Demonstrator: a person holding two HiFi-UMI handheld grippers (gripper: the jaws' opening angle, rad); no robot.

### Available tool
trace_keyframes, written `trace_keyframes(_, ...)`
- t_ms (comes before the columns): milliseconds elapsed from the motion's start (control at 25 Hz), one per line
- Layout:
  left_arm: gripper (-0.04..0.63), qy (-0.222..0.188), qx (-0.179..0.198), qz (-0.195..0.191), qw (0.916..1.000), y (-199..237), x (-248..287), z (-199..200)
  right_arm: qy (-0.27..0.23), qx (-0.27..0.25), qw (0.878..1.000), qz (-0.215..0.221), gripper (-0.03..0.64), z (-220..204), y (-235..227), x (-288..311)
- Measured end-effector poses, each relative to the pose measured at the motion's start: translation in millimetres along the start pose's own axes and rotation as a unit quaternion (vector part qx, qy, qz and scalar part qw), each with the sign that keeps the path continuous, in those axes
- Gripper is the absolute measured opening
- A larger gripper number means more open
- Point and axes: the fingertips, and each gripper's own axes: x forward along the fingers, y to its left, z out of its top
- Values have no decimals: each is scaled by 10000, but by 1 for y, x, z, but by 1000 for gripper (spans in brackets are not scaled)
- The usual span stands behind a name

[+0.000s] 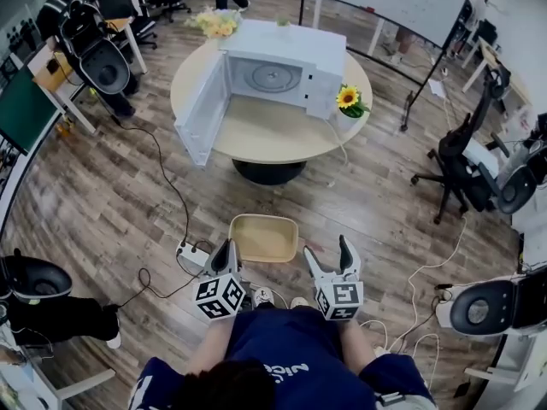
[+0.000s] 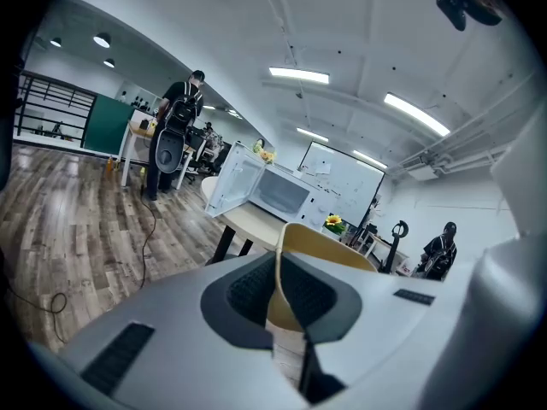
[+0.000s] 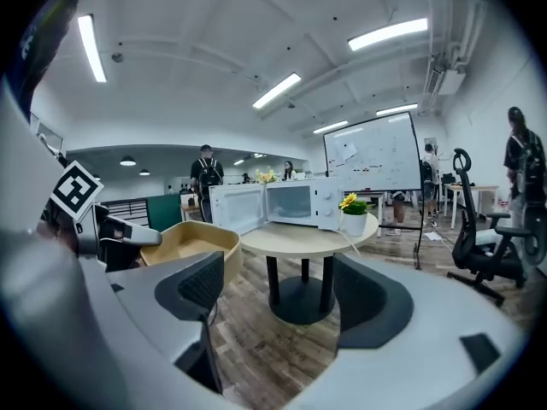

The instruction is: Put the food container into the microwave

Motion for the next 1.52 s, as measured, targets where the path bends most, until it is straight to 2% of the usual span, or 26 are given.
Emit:
trace_keyframes(120, 23, 29, 45, -81, 10000, 8, 7, 6, 75, 11, 9999, -83, 410, -4, 5, 8)
trace_keyframes(360, 23, 100, 86, -201, 9997, 19, 19, 11, 229, -40, 9997, -108, 417, -15, 21, 16)
trace_keyframes(720, 23, 117, 26, -40, 9999, 28, 46, 15, 352, 24, 9994, -23, 422, -20, 9, 42)
trace_keyframes(1200, 23, -43, -54, 451, 9990, 12, 135, 51, 415, -73, 9975, 561, 413, 13, -49, 146)
trace_keyframes(1520, 23, -159, -280, 754, 9966, -13, 204, 69, 522, -211, 9945, 879, 399, 37, -99, 211)
